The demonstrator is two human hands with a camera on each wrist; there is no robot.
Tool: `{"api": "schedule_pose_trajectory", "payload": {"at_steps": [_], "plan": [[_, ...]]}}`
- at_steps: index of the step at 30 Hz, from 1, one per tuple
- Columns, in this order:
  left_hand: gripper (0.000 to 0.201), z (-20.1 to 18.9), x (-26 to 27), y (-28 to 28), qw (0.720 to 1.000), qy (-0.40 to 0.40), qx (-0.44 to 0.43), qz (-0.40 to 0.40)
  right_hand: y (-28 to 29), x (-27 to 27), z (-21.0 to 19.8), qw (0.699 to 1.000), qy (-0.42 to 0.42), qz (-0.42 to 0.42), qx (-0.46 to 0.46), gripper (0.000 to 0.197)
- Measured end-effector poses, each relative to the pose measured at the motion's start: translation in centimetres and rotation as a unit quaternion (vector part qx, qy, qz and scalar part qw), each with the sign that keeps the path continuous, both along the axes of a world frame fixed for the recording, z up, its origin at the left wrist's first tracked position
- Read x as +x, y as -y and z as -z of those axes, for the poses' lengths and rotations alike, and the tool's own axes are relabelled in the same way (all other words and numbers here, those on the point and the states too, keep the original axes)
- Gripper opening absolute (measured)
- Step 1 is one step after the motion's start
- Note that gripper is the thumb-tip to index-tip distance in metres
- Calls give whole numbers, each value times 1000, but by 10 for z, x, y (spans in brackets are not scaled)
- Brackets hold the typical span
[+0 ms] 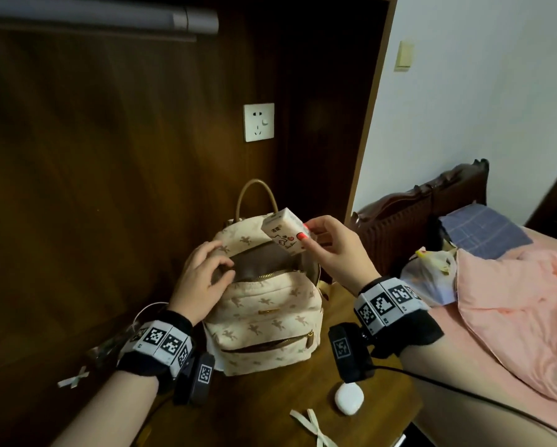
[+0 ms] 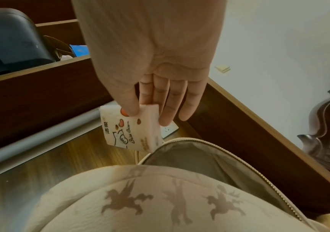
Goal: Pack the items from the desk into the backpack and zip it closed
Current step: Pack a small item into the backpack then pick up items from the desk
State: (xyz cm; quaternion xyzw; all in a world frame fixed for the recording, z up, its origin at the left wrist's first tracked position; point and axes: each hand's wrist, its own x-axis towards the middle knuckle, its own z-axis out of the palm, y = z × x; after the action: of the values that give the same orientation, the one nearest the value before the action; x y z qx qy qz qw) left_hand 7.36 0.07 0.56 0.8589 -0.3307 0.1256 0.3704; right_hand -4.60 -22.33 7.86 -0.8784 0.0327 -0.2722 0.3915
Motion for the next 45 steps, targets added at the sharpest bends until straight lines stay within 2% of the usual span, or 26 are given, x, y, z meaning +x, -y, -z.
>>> {"api": "schedule_pose_trajectory", "payload": {"at_steps": [4, 8, 11, 16, 27, 31, 37, 41, 45], "plan": [[36, 3, -4, -9, 996, -66, 47, 41, 2, 18, 5, 997, -52, -56, -1, 20], [67, -3, -8, -11, 990, -67, 117, 35, -3, 32, 22, 992, -76, -103, -3, 18], [85, -2, -7, -12, 987, -70, 143, 30, -6, 39, 40, 994, -65, -81, -20, 20], [104, 4, -1, -10, 974, -92, 205, 27, -1, 49, 56, 997, -59, -31, -49, 23], [96, 4, 1, -12, 984, -42, 170, 40, -17, 93, 80, 986, -135, -35, -93, 25], [96, 10, -1, -15, 987, -44, 148, 44, -25, 102, 85, 981, -159, -44, -102, 24], [97, 13, -3, -17, 986, -42, 159, 33, -29, 111, 96, 968, -206, -28, -144, 28], [96, 14, -4, -17, 987, -37, 151, 32, -29, 115, 108, 940, -270, -95, -187, 27], [98, 15, -5, -17, 986, -37, 160, 35, -28, 111, 112, 950, -225, -110, -187, 34]]}}
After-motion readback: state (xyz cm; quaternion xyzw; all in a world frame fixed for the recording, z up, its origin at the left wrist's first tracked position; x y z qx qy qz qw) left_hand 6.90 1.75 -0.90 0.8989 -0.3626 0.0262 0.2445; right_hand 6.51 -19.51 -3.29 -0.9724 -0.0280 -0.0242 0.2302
